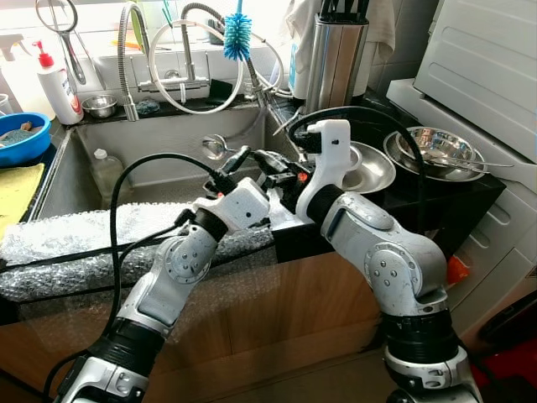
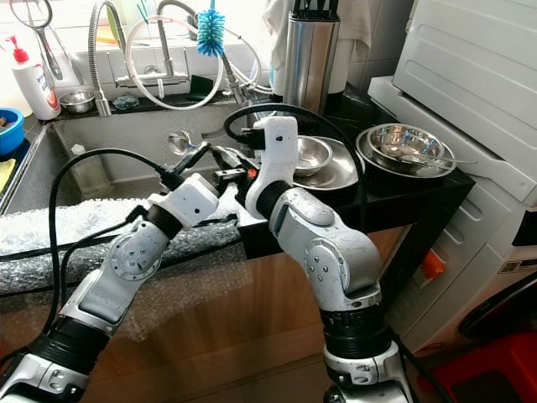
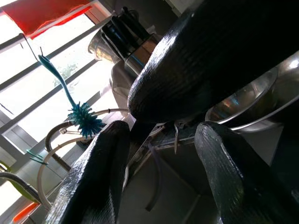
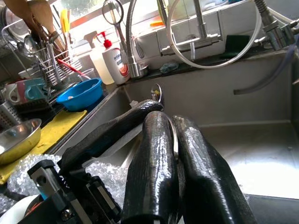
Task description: Kitchen organization
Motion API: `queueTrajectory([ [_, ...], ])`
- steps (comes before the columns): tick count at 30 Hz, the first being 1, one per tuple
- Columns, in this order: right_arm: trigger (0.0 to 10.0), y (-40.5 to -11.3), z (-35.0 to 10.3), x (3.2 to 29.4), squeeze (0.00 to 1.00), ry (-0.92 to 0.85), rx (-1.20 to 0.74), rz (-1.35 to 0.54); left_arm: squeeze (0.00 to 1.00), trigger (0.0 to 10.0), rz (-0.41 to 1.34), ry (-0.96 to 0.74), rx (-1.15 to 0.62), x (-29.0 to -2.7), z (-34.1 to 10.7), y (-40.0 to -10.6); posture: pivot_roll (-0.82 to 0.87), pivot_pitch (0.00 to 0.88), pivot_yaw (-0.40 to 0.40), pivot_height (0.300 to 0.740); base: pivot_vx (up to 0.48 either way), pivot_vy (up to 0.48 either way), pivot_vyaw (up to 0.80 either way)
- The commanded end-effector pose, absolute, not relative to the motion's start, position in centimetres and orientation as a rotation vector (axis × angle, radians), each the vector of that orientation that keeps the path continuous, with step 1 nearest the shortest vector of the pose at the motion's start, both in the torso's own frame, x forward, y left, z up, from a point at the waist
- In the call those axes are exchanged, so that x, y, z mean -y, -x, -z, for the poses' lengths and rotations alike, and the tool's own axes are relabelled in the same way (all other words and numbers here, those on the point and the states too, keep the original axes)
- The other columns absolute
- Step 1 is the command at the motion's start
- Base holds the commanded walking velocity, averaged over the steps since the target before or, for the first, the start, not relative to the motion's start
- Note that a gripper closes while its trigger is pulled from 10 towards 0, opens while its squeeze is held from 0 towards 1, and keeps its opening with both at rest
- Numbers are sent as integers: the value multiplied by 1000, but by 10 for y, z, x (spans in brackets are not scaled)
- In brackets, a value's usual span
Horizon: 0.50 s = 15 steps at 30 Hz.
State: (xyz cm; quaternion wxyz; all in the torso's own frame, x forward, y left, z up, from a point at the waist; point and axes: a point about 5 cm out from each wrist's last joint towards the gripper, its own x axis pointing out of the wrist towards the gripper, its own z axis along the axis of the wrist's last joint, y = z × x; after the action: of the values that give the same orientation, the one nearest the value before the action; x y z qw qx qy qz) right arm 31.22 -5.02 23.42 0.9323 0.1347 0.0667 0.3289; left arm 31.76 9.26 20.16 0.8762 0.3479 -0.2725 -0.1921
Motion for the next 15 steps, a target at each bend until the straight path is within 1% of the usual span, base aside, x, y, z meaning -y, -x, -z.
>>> queueTrajectory([
  [1,10000,-307,-245,45,0,-274,-102,-707,0,10000,398,-760,538,-92,-200,-323,-98,0,-27,740,0,0,0],
  [7,10000,-305,-243,43,0,-280,-114,-717,0,10000,306,-776,496,-99,-199,-330,-100,0,-28,740,0,0,0],
  [15,10000,-304,-245,42,0,-284,-113,-718,0,10000,273,-783,470,-101,-197,-333,-102,0,-28,740,0,0,0],
])
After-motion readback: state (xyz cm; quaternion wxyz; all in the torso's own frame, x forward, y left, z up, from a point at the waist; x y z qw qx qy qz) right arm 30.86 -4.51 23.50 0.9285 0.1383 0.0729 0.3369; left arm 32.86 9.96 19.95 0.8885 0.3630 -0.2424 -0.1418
